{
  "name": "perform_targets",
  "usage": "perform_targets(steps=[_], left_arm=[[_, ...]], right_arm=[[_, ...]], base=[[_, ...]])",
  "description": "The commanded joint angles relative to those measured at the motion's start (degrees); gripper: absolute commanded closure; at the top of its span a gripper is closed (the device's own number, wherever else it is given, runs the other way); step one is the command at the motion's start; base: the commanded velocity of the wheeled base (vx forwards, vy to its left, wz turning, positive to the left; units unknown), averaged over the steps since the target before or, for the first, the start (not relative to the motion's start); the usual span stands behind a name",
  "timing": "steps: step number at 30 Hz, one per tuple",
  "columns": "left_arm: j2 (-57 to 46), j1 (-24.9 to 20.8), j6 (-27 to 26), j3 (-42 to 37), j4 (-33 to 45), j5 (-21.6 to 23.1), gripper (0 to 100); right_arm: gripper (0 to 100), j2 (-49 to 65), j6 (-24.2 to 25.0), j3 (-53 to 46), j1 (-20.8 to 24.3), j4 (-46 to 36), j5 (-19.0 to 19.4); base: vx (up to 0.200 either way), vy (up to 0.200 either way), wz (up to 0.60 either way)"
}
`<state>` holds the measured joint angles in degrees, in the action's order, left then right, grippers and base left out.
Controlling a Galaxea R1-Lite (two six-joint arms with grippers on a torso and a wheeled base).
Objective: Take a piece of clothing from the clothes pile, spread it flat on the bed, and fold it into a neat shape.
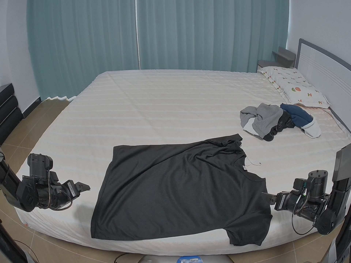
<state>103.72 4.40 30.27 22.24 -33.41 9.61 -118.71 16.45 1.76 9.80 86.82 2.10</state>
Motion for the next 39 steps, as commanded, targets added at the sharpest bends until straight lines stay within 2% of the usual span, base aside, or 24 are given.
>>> perform_targets(steps=[1,5,10,14,18,20,21,25,27,28,30,37,39], left_arm=[[0.2,0.2,1.8,0.2,-0.8,2.1,0],[0.3,0.3,4.4,0.4,-1.7,3.4,0],[0.5,0.2,4.4,0.5,-3.1,3.4,0],[2.4,-0.2,5.2,4.8,-4.6,3.4,0],[7.4,-1.0,7.0,12.5,-4.2,2.4,0],[7.5,-1.0,7.1,12.8,-4.2,2.4,0],[11.1,-1.8,8.7,17.6,-3.9,2.4,0],[19.2,-3.5,8.8,26.5,-3.1,1.3,0],[19.2,-3.5,8.8,26.5,-3.1,1.3,0],[26.4,-5.0,8.9,34.7,-3.1,-1.5,0],[30.1,-5.8,10.1,39.5,-3.1,-2.9,0],[37.8,-7.2,12.0,53.9,1.6,-4.6,0],[39.5,-8.1,14.7,57.0,2.7,-4.7,0]], right_arm=[[0,-0.3,0.0,-0.2,0.2,0.0,0.0],[0,-1.0,0.0,-0.2,0.4,0.2,0.0],[0,-1.3,0.5,-0.4,1.5,0.4,0.0],[0,-1.1,3.5,-0.6,4.3,0.7,-0.1],[0,-1.3,3.7,-0.4,4.3,0.7,0.0],[0,-1.3,3.7,-0.4,4.3,0.7,0.0],[0,-0.7,3.7,-0.6,5.1,0.7,0.0],[0,-0.6,5.0,-0.7,6.9,0.7,-0.1],[0,-0.6,5.0,-0.7,6.9,0.7,-0.1],[0,-0.6,5.7,-0.3,7.0,0.8,-0.1],[0,-0.5,5.7,-0.3,6.8,0.8,-0.1],[0,1.4,5.7,-0.8,7.6,0.7,-0.2],[0,1.6,5.6,-0.8,7.5,0.7,-0.2]], base=[[0.000,0.000,0.00],[0.150,0.000,0.00],[0.120,0.000,0.00],[0.000,0.000,0.00],[0.000,0.000,0.00],[0.000,0.000,0.00],[0.000,0.000,0.00],[0.000,0.000,0.00],[0.000,0.000,0.00],[0.000,0.000,0.00],[0.000,0.000,0.00],[0.000,0.000,0.00],[0.000,0.000,0.00]])
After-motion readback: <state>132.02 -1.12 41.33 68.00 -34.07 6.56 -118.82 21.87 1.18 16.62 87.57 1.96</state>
